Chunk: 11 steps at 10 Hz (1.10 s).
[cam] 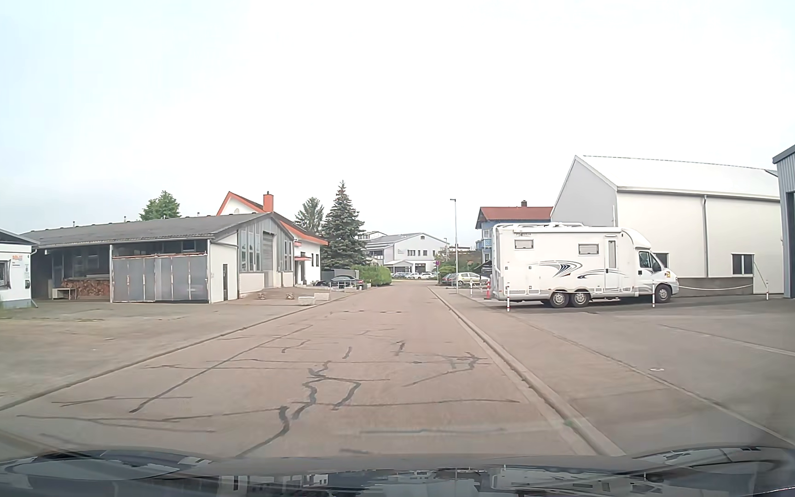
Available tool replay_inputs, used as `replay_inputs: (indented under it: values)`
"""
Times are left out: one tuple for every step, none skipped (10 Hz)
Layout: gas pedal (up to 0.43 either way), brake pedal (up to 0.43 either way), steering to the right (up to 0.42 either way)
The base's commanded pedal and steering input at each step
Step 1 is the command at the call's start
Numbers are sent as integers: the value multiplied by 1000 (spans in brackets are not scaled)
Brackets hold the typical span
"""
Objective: Follow the waypoints while adhering to traffic rules and regulations
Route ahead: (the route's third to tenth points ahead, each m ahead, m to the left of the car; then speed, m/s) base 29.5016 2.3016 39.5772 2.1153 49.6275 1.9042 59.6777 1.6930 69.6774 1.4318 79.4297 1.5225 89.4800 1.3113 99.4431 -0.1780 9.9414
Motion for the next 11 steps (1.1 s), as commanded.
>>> replay_inputs:
  values:
    - [130,0,0]
    - [130,0,0]
    - [130,0,0]
    - [130,0,0]
    - [130,0,0]
    - [130,0,0]
    - [130,0,0]
    - [130,0,0]
    - [130,0,-1]
    - [130,0,-1]
    - [130,0,-1]
